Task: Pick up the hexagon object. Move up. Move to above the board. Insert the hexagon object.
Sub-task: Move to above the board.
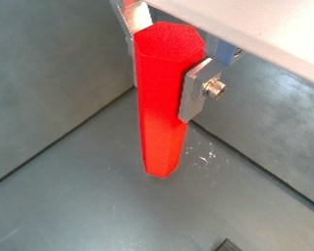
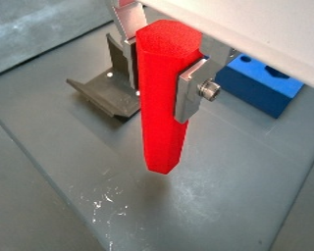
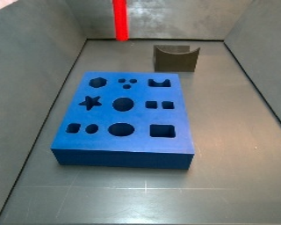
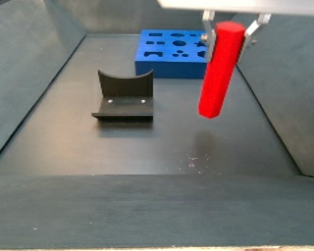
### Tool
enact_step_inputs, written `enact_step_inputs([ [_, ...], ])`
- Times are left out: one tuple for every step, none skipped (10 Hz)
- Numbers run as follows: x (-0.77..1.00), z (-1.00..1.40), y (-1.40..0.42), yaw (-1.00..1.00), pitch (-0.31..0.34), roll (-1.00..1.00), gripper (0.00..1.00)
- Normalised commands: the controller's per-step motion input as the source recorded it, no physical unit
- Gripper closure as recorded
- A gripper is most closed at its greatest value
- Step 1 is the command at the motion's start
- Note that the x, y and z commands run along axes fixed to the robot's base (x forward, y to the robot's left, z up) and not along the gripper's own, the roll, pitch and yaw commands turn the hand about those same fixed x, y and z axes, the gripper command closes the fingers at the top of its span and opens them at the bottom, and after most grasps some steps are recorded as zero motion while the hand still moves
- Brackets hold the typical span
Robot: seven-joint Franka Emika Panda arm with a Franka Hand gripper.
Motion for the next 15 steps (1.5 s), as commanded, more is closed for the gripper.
enact_step_inputs([
  [-0.4, 1.0, -0.08, 0.14, 0.007, -0.12, 1.0],
  [-0.37, 1.0, -0.08, 0.11, -0.041, -0.1, 1.0],
  [-0.32, 1.0, -0.06, 0.07, -0.043, -0.08, 1.0],
  [-0.24, 0.92, -0.04, 0.05, -0.016, -0.08, 1.0],
  [-0.15, 0.74, -0.02, 0.04, 0.011, -0.07, 1.0],
  [-0.07, 0.48, -0.01, 0.03, 0.035, -0.06, 1.0],
  [-0.02, 0.29, 0.0, 0.02, 0.052, -0.06, 1.0],
  [0.27, 0.21, -1.0, -0.13, 0.409, 0.11, 1.0],
  [0.28, 0.2, -1.0, -0.12, 0.402, 0.12, 1.0],
  [0.28, 0.22, -1.0, -0.05, 0.342, 0.12, 1.0],
  [0.29, 0.21, -1.0, -0.04, 0.253, 0.05, 1.0],
  [0.29, 0.21, -1.0, -0.01, 0.185, 0.01, 1.0],
  [0.3, 0.22, -1.0, 0.0, 0.137, 0.0, 1.0],
  [0.31, 0.22, -1.0, 0.0, 0.121, 0.0, 1.0],
  [0.31, 0.22, -1.0, 0.01, 0.121, 0.0, 1.0],
])
